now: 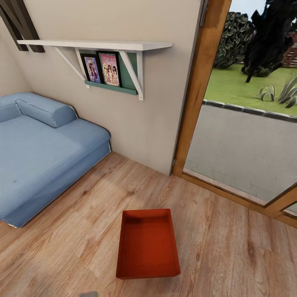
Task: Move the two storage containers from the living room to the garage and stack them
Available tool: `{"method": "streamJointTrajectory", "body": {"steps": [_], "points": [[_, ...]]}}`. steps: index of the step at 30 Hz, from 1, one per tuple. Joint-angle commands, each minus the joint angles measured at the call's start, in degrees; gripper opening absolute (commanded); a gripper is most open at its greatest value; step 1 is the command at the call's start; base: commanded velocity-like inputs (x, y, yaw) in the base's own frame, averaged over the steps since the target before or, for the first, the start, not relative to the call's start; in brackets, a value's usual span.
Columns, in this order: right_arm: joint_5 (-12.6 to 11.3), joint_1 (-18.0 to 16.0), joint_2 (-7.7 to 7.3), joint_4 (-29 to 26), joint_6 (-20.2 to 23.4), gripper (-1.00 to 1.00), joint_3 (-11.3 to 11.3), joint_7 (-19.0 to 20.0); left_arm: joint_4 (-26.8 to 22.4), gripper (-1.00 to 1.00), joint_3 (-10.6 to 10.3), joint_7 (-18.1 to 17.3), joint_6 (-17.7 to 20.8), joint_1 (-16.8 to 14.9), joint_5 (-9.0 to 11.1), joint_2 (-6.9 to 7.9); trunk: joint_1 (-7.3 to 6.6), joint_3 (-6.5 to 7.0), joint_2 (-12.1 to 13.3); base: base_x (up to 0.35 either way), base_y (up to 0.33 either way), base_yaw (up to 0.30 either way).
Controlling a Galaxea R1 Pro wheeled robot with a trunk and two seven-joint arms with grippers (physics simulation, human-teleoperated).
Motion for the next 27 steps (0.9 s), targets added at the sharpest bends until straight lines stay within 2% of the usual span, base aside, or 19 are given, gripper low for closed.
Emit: {"method": "streamJointTrajectory", "body": {"steps": [1,5,9,14,17,21,27], "points": [[-0.63,0.01,-0.01,-0.3,0.42,1.0,0.47,-0.27,-2.14,1.0,-0.04,0.23,2.31,0.01,0.57,0.0,0.0,-0.04,-0.02,0.0,0.0,0.0],[-0.72,-0.06,0.07,-0.76,2.39,1.0,0.4,-0.36,-7.14,1.0,-0.06,0.56,5.04,0.01,0.45,-0.06,0.0,-0.04,-0.02,0.0,0.0,0.0],[-0.81,-1.04,0.1,-0.86,3.28,1.0,0.39,-0.37,-7.94,1.0,-0.18,0.72,5.64,-0.13,0.27,-0.52,0.0,-0.04,-0.02,0.0,0.0,0.0],[-0.87,-3.33,0.16,-0.86,3.76,1.0,0.38,-0.42,-6.28,1.0,-0.24,0.76,5.67,-0.45,0.22,-1.77,0.0,-0.04,-0.02,0.0,0.0,0.0],[-0.91,-5.28,0.19,-0.81,4.34,1.0,0.38,-0.47,-3.5,1.0,-0.35,0.87,5.72,-0.82,0.16,-3.2,0.0,-0.04,-0.02,0.0,0.0,0.0],[-1.03,-8.01,0.2,-0.28,4.51,1.0,0.38,-0.53,-0.55,1.0,-0.4,0.91,5.72,-2.38,-0.11,-3.83,0.0,-0.04,-0.02,0.0,0.0,0.0],[-1.41,-12.99,0.38,0.17,4.62,1.0,0.32,-2.49,1.39,1.0,-0.41,1.16,5.73,-4.95,-3.19,-4.61,0.0,-0.04,-0.02,0.0,0.0,0.0]]}}
